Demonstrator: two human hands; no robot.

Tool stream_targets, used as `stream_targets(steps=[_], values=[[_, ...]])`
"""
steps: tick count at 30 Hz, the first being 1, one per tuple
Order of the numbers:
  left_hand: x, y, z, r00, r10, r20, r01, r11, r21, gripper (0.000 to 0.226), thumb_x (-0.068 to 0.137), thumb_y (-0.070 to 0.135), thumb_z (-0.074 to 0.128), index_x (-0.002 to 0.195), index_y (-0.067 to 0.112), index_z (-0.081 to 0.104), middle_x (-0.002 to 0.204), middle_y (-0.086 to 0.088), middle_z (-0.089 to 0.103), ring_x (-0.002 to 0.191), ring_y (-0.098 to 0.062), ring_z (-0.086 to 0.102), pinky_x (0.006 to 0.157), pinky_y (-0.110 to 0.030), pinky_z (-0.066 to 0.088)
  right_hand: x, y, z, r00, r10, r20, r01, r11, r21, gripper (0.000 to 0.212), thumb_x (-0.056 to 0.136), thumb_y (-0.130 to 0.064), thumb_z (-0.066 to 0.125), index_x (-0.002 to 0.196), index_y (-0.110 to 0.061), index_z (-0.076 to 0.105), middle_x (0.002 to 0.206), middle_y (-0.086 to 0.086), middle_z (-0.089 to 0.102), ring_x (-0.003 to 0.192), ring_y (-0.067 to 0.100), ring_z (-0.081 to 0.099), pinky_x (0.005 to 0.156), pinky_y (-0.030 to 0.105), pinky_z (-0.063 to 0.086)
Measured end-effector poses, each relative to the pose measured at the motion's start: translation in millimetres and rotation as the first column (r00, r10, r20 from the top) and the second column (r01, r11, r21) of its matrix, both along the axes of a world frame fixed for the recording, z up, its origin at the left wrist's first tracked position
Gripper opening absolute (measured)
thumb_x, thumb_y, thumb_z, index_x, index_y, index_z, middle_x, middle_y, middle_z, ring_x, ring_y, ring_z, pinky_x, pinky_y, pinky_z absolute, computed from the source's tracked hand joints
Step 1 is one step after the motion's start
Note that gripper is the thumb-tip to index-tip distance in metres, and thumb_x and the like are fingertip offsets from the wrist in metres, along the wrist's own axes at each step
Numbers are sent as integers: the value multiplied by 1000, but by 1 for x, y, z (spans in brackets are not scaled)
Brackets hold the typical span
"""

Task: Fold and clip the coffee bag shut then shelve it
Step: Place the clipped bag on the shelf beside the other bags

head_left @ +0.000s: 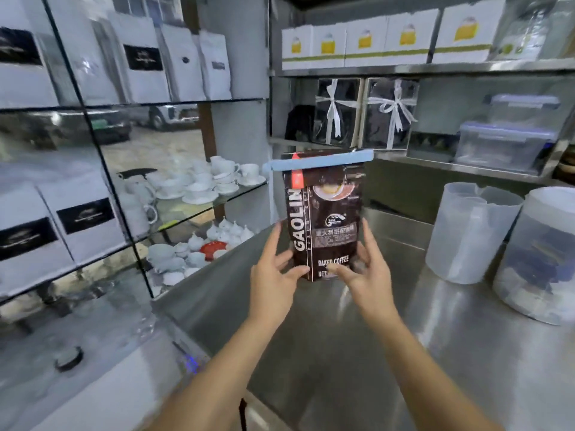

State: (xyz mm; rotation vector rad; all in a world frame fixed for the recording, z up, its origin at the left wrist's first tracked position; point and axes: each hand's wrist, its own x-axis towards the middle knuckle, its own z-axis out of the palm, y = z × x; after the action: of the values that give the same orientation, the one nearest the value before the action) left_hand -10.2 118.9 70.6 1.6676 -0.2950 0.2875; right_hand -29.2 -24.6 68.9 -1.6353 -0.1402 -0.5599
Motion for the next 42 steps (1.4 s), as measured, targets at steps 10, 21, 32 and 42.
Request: stream_targets(steps=[10,21,32,42], values=[[-24,70,17,977,185,104,-185,983,-5,77,65,-7,72,102,54,44,102,23,53,94,2,58,86,-16,45,-15,77,-1,994,-32,105,34,999,-10,81,63,8,75,107,-50,39,107,-10,58,102,7,57,87,22,49],[-74,172,44,962,262,78,-254,963,-93,72,65,-15,68,124,23,50,98,15,62,81,13,59,80,-14,51,-53,176,35,978,117,173,-104,991,-81,79,62,9,74,103,-50,41,102,-19,56,91,-11,55,91,36,50],[-161,323,74,902,423,91,-410,902,-135,80,66,-18,64,123,32,39,94,12,57,66,15,60,58,-7,50,-96,332,55,913,352,207,-339,936,-97,76,63,5,75,108,-46,39,107,-18,57,92,-8,56,81,8,45],[-232,477,103,716,690,108,-677,724,-135,72,66,-14,67,114,37,51,103,6,64,85,-8,66,75,-37,57,-126,505,88,753,623,213,-613,781,-117,72,62,5,75,110,-34,39,100,-20,55,86,-19,53,76,4,43]])
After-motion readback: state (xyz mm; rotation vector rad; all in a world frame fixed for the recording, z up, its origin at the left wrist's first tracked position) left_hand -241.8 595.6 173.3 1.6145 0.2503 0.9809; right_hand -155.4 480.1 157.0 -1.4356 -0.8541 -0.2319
